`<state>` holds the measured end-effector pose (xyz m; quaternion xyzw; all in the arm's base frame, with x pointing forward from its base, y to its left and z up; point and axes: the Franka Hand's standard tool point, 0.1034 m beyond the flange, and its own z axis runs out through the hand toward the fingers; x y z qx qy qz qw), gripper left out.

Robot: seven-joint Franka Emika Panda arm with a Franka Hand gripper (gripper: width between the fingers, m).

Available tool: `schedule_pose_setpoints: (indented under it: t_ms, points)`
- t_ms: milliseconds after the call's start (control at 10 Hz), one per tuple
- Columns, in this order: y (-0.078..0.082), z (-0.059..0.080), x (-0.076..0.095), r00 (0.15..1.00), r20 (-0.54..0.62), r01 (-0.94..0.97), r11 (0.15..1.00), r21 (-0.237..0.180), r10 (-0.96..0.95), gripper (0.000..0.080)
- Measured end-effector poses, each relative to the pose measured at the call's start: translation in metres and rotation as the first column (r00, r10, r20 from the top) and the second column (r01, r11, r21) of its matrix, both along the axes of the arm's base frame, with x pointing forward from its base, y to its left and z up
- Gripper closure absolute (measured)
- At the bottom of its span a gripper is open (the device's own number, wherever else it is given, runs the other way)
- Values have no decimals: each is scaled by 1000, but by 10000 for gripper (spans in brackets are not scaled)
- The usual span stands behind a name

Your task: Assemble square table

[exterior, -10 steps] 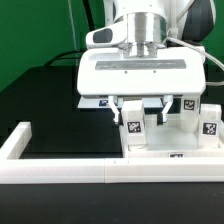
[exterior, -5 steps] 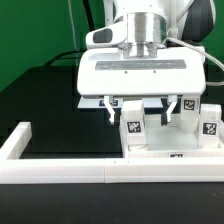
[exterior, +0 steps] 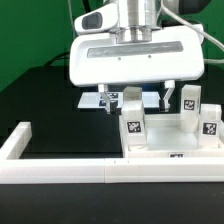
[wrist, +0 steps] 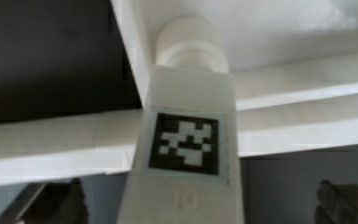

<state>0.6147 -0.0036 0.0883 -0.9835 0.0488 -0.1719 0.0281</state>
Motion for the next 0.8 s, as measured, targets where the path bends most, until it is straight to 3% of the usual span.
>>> schedule_pose_setpoints:
  t_ms: [200,300,400,500,800]
  points:
    - [-3,-1,8,999,-43,1,1000,17,0,151]
    - [-5,-5,2,985,-175,-2,998,57,11,151]
    - [-8,-2,8,970,-243,-1,997,80,21,151]
    - [-14,-8,12,958,-286,0,996,93,27,151]
    - [-13,-11,12,951,-310,33,994,101,-1,180]
